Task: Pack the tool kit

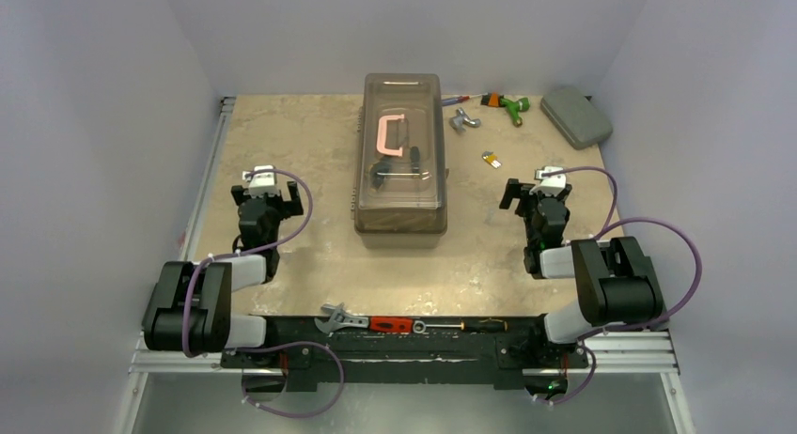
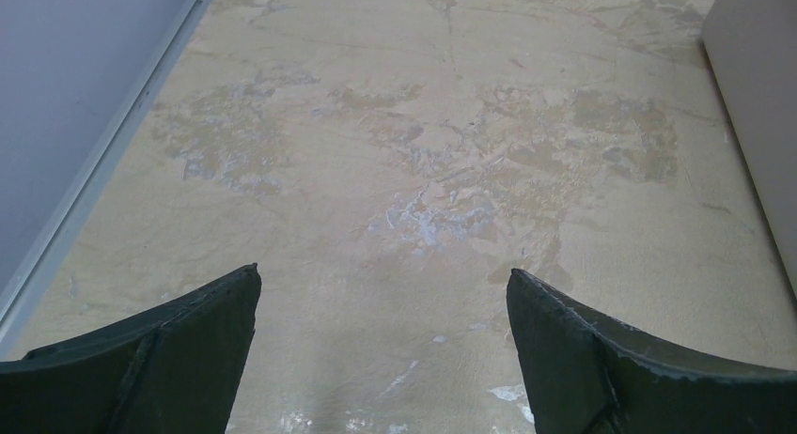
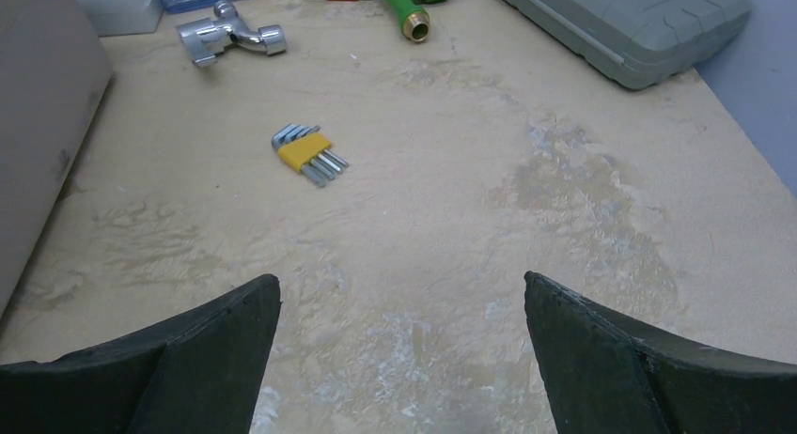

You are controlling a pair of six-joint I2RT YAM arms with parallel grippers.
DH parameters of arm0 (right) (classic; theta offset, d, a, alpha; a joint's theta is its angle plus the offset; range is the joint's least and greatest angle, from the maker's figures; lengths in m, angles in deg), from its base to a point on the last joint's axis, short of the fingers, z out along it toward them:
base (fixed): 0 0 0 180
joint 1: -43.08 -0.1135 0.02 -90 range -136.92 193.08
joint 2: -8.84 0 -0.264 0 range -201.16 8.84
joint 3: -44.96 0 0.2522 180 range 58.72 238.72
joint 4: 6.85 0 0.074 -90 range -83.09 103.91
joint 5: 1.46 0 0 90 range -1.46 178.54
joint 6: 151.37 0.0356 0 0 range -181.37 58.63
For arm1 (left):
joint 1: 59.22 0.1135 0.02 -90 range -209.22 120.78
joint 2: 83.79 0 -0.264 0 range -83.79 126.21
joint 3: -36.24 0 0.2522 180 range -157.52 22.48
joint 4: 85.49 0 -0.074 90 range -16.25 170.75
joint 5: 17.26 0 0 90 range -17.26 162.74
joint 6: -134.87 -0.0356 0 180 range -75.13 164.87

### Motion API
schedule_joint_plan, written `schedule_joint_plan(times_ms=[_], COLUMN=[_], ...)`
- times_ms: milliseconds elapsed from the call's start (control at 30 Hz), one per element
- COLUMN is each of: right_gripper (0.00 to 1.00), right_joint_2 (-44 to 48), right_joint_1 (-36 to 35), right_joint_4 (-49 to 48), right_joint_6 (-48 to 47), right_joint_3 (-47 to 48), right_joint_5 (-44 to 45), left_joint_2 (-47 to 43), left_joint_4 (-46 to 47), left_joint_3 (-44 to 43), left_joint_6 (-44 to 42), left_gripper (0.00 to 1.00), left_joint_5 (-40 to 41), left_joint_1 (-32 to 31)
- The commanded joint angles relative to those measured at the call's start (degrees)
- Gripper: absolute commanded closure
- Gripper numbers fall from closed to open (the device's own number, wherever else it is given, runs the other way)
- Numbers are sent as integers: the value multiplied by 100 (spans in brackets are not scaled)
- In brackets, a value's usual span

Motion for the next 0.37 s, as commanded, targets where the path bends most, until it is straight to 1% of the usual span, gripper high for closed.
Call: schedule_joint_plan(times_ms=[0, 100, 200, 333], right_gripper=[1, 1, 1, 1], right_joint_2=[-1, 0, 2, 2], right_joint_1=[15, 16, 15, 10], right_joint_4=[-139, -138, -138, -139], right_joint_6=[-110, -109, -109, -109], right_joint_3=[41, 48, 43, 41], right_joint_5=[-79, -70, -72, -82], left_joint_2=[-17, -8, -8, -16], left_joint_4=[141, 119, 35, 21], left_joint_3=[-154, -163, -219, -212], left_joint_6=[-60, -109, -201, -198], left_gripper=[0, 0, 0, 0], left_joint_5=[-3, -42, -371, -383], left_joint_1=[-24, -20, -22, -20])
